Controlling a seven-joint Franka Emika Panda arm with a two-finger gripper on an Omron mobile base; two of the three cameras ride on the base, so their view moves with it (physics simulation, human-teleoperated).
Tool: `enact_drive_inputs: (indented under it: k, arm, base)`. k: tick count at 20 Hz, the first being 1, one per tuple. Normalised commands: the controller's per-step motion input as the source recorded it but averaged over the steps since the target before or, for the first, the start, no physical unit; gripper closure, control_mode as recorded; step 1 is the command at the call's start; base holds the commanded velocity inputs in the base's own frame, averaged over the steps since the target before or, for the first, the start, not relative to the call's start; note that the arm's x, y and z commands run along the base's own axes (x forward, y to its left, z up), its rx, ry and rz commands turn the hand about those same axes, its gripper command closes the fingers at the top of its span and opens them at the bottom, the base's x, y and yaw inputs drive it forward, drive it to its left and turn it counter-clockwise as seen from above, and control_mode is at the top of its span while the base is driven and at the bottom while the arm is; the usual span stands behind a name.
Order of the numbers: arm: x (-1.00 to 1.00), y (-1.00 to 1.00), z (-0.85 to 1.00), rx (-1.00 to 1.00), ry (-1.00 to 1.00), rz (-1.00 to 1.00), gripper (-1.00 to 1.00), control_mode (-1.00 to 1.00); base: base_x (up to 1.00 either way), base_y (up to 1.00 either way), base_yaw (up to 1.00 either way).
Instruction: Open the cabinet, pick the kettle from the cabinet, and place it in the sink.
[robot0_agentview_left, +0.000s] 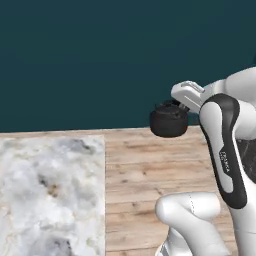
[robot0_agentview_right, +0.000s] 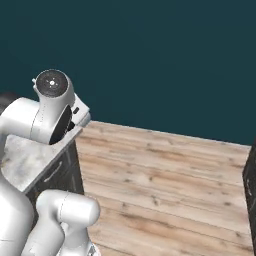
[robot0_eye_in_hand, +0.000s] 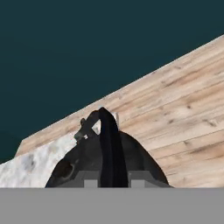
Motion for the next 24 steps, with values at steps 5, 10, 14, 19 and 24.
enact_drive_inputs:
  k: [5, 10, 14, 19, 24]
  arm:
    - [0.0, 0.0, 0.0, 0.0, 0.0, 0.0, 1.0, 1.0]
    - [0.0, 0.0, 0.0, 0.0, 0.0, 0.0, 1.0, 1.0]
    - [0.0, 0.0, 0.0, 0.0, 0.0, 0.0, 1.0, 1.0]
    - [0.0, 0.0, 0.0, 0.0, 0.0, 0.0, 1.0, 1.0]
    - [0.0, 0.0, 0.0, 0.0, 0.0, 0.0, 1.0, 1.0]
  base:
    - [-0.11, 0.0, 1.0]
    - [-0.1, 0.02, 1.0]
    - [-0.1, 0.05, 0.98]
    - [-0.05, 0.09, 0.92]
    - [0.0, 0.17, 0.75]
